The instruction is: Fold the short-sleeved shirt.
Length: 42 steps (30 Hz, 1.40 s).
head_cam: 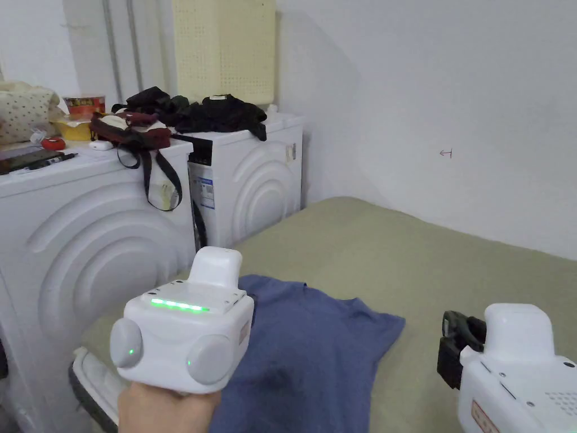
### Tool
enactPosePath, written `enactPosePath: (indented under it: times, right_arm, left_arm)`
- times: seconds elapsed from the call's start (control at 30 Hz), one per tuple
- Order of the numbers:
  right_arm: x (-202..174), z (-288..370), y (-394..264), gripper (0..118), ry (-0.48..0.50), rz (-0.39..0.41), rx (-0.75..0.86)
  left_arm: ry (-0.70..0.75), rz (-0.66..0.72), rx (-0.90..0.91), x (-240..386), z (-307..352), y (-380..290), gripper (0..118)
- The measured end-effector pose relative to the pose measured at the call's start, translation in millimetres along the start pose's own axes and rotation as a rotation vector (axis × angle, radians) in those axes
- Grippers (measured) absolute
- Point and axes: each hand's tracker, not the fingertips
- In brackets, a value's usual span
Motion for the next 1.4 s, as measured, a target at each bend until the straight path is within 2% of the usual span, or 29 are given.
enactPosePath:
  times: [0.1, 0.23, 0.27, 0.3, 0.33, 0.37, 0.4, 0.47, 0.5, 0.53, 0.57, 0.77, 0.9, 1.0, 1.03, 1.07, 1.1, 1.13, 1.17, 1.2, 1.27, 1.4]
  right_arm:
    - [19.7, -6.6, -7.7, 1, -0.029, 0.004, -0.025]
    - [48.5, -21.8, -21.2, 1, -0.059, -0.004, -0.088]
    - [56.2, -25.7, -25.0, 1, -0.067, -0.007, -0.106]
    - [63.2, -28.9, -28.7, 1, -0.076, -0.017, -0.122]
    - [70.0, -32.2, -32.7, 1, -0.091, -0.025, -0.141]
    - [77.0, -35.4, -36.4, 1, -0.094, -0.034, -0.156]
    - [83.2, -37.7, -40.0, 1, -0.092, -0.047, -0.172]
    - [94.7, -42.7, -48.9, 1, -0.099, -0.050, -0.206]
    - [99.2, -44.3, -52.9, 1, -0.097, -0.053, -0.220]
    - [103.1, -46.6, -56.9, 1, -0.099, -0.048, -0.247]
    - [106.5, -48.5, -60.6, 1, -0.101, -0.045, -0.263]
    - [114.2, -50.1, -71.6, 1, -0.072, -0.079, -0.276]
    - [112.9, -49.7, -77.0, 1, -0.052, -0.075, -0.277]
    - [113.2, -48.5, -79.8, 1, -0.048, -0.085, -0.287]
    - [113.0, -46.7, -80.1, 1, -0.049, -0.088, -0.287]
    - [112.6, -44.5, -80.7, 1, -0.051, -0.089, -0.288]
    - [112.3, -42.7, -81.7, 1, -0.052, -0.088, -0.286]
    - [112.2, -40.7, -82.4, 1, -0.052, -0.089, -0.287]
    - [112.9, -38.9, -83.5, 1, -0.050, -0.098, -0.286]
    - [113.3, -37.6, -84.5, 1, -0.049, -0.109, -0.285]
    - [113.8, -34.7, -86.4, 1, -0.053, -0.124, -0.286]
    - [119.8, -24.7, -89.0, 1, -0.058, -0.151, -0.291]
  left_arm:
    - [-0.147, 0.016, -0.182, 12.7, -70.5, 25.5, 0]
    - [-0.321, -0.008, -0.562, 31.7, -191.0, 44.5, 0]
    - [-0.315, -0.005, -0.637, 39.6, -218.1, 46.1, 0]
    - [-0.279, -0.089, -0.677, 50.5, -238.9, 46.7, 1]
    - [-0.249, -0.179, -0.690, 63.4, -260.2, 46.6, 9]
    - [-0.222, -0.206, -0.706, 73.6, -281.4, 43.6, 28]
    - [-0.220, -0.210, -0.729, 80.4, -298.9, 40.8, 28]
    - [-0.276, -0.124, -0.823, 89.0, -332.2, 28.9, 50]
    - [-0.295, -0.074, -0.850, 91.8, -343.3, 21.7, 87]
    - [-0.321, -0.040, -0.877, 95.0, -353.3, 15.8, 116]
    - [-0.336, -0.018, -0.890, 98.1, -359.5, 12.4, 118]
    - [-0.235, -0.044, -0.865, 107.4, -376.5, -8.0, 118]
    - [-0.251, 0.025, -0.940, 114.5, -388.7, -34.1, 118]
    - [-0.213, -0.106, -0.908, 125.4, -385.3, -39.2, 116]
    - [-0.198, -0.098, -0.905, 125.5, -380.6, -36.3, 103]
    - [-0.134, -0.076, -0.878, 124.9, -374.9, -30.1, 82]
    - [-0.122, -0.092, -0.852, 125.4, -369.3, -22.3, 50]
    - [-0.166, -0.154, -0.790, 128.9, -361.3, -11.9, 1]
    - [-0.203, -0.207, -0.778, 131.9, -358.3, -8.3, 1]
    - [-0.168, -0.236, -0.775, 131.5, -354.9, -6.2, 1]
    - [-0.207, -0.211, -0.792, 127.0, -355.8, -8.6, 1]
    - [-0.266, -0.011, -0.760, 105.3, -350.6, 2.0, 1]
